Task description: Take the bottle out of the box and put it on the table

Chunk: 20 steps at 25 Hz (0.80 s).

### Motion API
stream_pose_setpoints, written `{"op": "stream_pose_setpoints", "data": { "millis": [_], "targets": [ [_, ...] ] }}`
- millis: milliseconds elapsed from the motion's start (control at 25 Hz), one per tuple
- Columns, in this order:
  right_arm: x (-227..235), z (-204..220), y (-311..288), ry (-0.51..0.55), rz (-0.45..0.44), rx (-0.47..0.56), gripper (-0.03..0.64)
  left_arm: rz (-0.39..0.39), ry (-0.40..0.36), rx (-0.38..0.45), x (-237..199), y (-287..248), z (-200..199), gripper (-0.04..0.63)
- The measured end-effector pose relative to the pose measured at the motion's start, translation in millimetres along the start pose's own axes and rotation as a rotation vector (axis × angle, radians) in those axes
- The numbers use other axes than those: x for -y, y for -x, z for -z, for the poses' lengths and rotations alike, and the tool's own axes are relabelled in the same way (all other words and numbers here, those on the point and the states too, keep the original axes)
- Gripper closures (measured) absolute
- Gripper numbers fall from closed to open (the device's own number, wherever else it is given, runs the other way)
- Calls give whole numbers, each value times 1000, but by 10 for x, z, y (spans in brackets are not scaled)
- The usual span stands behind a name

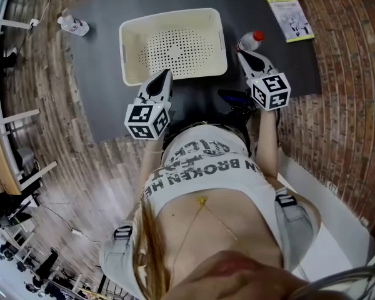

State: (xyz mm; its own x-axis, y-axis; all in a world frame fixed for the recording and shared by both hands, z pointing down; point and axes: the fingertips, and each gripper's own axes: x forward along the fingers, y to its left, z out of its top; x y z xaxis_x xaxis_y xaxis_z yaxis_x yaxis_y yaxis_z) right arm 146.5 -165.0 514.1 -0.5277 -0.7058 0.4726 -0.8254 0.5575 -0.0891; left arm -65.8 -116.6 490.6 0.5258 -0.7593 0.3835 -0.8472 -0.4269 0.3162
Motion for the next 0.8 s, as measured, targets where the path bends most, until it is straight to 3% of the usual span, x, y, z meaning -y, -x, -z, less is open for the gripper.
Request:
{"op": "stream_pose_setpoints", "data": {
  "millis": [440,800],
  "targets": [
    [-1174,-421,-422,145,-297,120,607,48,-26,30,-18,0,-123,591],
    [-1797,-751,-504,163,-427,229,608,49,-88,117,17,111,-362,591]
  ]
}}
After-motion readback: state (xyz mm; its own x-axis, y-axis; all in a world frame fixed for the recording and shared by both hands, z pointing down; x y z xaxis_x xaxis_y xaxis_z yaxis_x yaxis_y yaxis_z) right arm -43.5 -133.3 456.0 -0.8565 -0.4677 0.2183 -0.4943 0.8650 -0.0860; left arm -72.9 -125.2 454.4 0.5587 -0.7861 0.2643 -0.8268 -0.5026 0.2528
